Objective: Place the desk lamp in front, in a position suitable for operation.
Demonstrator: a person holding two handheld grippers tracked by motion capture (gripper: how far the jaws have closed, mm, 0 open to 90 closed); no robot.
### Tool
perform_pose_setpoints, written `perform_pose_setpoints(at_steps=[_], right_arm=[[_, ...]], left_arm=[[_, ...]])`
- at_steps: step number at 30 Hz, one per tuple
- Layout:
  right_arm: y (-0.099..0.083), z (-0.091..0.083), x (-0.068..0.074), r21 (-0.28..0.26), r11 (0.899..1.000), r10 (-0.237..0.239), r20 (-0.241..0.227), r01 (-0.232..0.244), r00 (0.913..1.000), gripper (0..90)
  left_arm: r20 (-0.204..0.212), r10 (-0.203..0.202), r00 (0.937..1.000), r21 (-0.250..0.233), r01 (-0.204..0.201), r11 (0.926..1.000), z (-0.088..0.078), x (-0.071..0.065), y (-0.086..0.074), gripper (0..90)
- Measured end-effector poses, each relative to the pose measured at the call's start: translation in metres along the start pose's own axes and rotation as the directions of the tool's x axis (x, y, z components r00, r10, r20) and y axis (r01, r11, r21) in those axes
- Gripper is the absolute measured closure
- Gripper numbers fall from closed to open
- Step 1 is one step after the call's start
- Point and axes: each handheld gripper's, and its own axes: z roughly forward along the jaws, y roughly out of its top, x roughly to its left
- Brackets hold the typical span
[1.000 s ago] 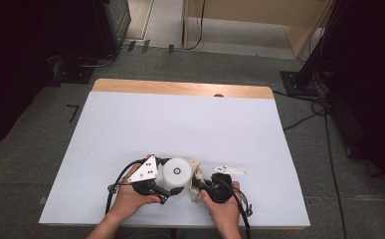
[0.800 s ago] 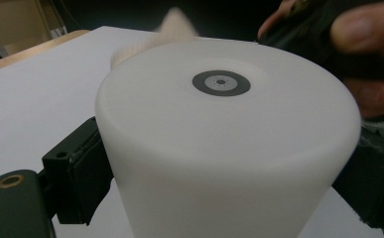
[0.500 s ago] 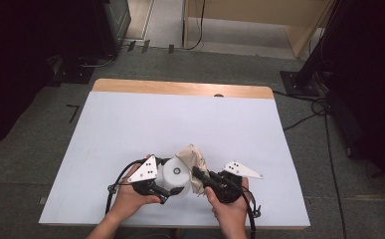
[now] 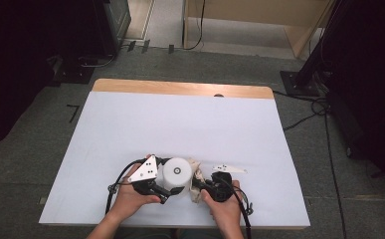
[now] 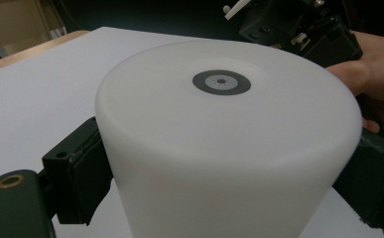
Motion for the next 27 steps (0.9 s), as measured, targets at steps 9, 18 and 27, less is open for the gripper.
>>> perform_pose_setpoints(at_steps=[9,18,27], right_arm=[[0.012,-0.02,0.008,-0.11,0.994,-0.032,-0.064,0.025,0.9975,80.3],[0.019,-0.031,0.002,-0.151,0.988,-0.029,-0.045,0.022,0.9986,80.0],[0.025,-0.039,-0.006,-0.179,0.984,-0.028,-0.007,0.026,0.9996,80.0]], left_arm=[[-0.021,-0.006,0.9998,0.014,0.007,0.9999,-0.002,-0.003,0.002,8.0],[-0.124,-0.044,0.9913,-0.009,0.043,0.999,-0.012,-0.018,0.016,0.0],[-0.361,-0.118,0.925,0.019,0.134,0.9908,-0.008,-0.046,0.019,0.0]])
